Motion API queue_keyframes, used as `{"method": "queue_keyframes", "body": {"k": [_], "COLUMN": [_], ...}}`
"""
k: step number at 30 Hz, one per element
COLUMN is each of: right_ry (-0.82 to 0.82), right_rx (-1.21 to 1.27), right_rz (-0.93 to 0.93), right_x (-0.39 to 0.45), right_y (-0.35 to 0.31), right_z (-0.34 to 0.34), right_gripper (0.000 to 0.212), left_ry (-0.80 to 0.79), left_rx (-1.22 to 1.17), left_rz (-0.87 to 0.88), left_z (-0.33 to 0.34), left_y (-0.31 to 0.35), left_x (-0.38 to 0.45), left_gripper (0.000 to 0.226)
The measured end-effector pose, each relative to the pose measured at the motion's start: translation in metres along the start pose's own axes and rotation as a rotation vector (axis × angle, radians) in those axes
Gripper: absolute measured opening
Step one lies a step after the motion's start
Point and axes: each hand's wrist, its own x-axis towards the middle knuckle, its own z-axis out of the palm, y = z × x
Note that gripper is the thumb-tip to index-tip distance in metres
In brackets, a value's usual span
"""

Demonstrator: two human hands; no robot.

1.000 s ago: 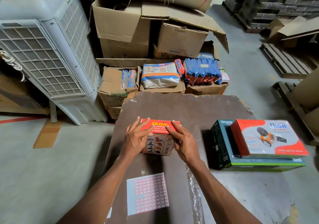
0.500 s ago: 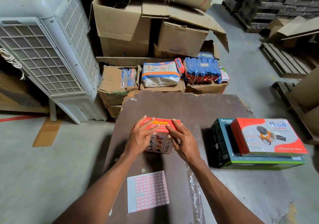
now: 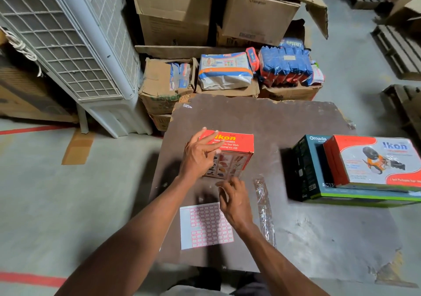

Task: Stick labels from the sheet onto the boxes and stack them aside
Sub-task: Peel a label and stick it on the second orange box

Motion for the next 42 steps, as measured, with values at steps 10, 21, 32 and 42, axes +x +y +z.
{"method": "queue_keyframes", "body": {"k": [10, 21, 32, 42], "right_ry": [-0.566, -0.686, -0.688, -0.706], "right_rx": [-0.045, -0.103, -0.15, -0.191], "right_rz": [0.09, 0.184, 0.17, 0.112], "right_x": [-0.046, -0.04, -0.036, -0.033], "right_y": [-0.016, -0.039, -0.042, -0.043], "right_z": [0.086, 0.091, 0.094, 0.094], "right_gripper": [0.022, 0.028, 0.034, 0.034], "left_ry": [0.001, 0.007, 0.029, 0.024], "left_rx": [-0.035, -0.047, -0.055, -0.07], "left_rz": [-0.013, -0.012, -0.01, -0.008], "left_z": [0.001, 0.001, 0.005, 0.005], "left_y": [0.002, 0.002, 0.0, -0.003], "left_x": [-0.002, -0.004, -0.002, -0.003], "left_gripper": [0.04, 0.042, 0.043, 0.044]}}
